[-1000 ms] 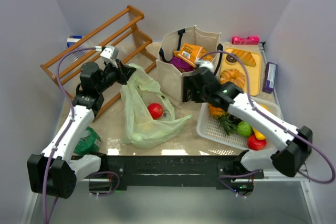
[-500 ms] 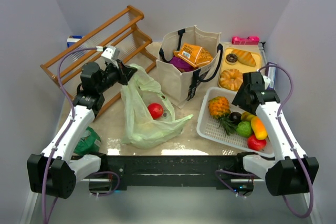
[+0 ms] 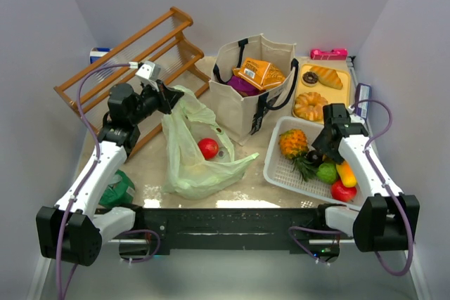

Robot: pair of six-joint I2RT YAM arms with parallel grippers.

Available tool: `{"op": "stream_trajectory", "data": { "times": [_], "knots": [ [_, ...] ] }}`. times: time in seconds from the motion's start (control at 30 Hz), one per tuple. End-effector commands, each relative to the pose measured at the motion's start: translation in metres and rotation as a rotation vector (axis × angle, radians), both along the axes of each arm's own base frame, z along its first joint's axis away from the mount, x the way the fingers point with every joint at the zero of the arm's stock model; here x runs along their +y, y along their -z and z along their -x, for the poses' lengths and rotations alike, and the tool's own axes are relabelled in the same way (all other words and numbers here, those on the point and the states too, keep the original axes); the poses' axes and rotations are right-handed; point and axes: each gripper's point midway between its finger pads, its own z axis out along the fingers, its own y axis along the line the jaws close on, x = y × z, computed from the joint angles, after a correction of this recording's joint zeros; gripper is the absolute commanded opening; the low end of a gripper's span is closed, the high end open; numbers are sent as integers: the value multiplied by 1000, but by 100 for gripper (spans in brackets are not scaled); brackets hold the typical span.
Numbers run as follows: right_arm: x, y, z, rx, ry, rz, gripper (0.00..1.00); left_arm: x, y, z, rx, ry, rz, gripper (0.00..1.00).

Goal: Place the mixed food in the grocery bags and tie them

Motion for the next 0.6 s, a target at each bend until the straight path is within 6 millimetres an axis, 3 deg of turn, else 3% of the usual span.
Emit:
{"op": "stream_trajectory", "data": {
  "times": [0.0,0.17,0.27,0.3,0.43,0.53,0.57],
  "knots": [
    [-16,5,-13,-52,79,49,63,-4,-24,4,-77,22,14,0],
    [-21,7,-21,-70,87,68,48,-4,-23,4,-74,19,13,0],
    [-19,5,-23,-81,86,55,19,-3,-23,3,-74,18,13,0],
    [-17,4,-23,-84,83,48,4,-3,-23,3,-75,16,12,0],
    [-18,-15,-23,-134,87,47,0,-3,-23,4,-74,18,13,0],
    [-23,-45,-27,-200,86,75,0,-5,-24,4,-76,24,15,0],
    [-23,-67,-30,-262,82,79,0,-4,-23,4,-73,22,15,0]
  ]
}}
